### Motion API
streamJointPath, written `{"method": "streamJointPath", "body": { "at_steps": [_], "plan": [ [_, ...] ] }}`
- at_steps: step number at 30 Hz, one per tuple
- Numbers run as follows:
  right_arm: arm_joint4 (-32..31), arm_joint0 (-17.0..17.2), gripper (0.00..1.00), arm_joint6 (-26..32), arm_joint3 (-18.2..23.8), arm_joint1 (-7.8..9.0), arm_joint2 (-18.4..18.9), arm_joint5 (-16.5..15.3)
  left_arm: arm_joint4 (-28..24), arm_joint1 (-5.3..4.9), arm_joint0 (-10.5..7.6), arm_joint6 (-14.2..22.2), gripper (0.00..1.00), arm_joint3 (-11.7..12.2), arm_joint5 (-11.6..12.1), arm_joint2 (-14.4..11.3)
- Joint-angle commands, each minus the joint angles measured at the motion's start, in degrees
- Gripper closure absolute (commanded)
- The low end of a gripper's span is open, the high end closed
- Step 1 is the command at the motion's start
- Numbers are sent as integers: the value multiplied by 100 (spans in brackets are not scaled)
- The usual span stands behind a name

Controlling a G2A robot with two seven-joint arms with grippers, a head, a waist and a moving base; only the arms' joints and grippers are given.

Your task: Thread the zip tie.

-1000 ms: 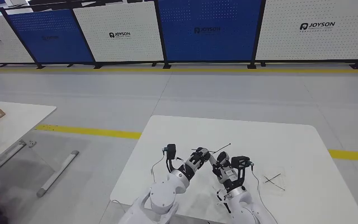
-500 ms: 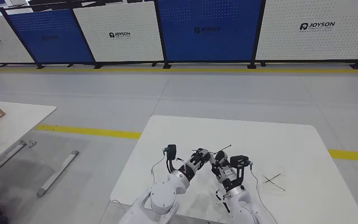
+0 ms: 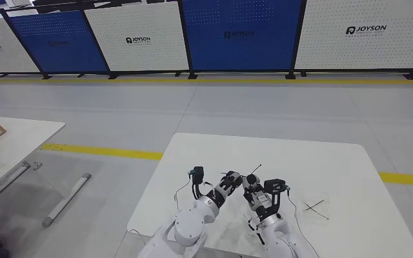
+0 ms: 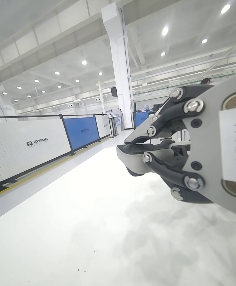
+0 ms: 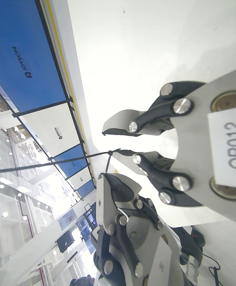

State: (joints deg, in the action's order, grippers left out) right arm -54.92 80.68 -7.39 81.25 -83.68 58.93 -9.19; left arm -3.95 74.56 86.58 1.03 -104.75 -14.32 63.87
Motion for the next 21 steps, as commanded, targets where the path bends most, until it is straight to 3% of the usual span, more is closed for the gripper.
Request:
{"method": "streamJointPath", "body": {
  "at_steps": [1, 12, 21],
  "plan": [
    [-22, 2, 87, -5, -1, 3, -4, -12, 0, 1, -2, -6, 100, 3, -1, -3],
    [-122, 11, 79, 16, 12, 15, -27, -20, -5, 5, -20, -51, 100, 23, -14, -19],
    [-157, 25, 83, 11, 60, 18, -53, -1, 42, 3, -8, -46, 100, 14, -18, -45]
  ]
}}
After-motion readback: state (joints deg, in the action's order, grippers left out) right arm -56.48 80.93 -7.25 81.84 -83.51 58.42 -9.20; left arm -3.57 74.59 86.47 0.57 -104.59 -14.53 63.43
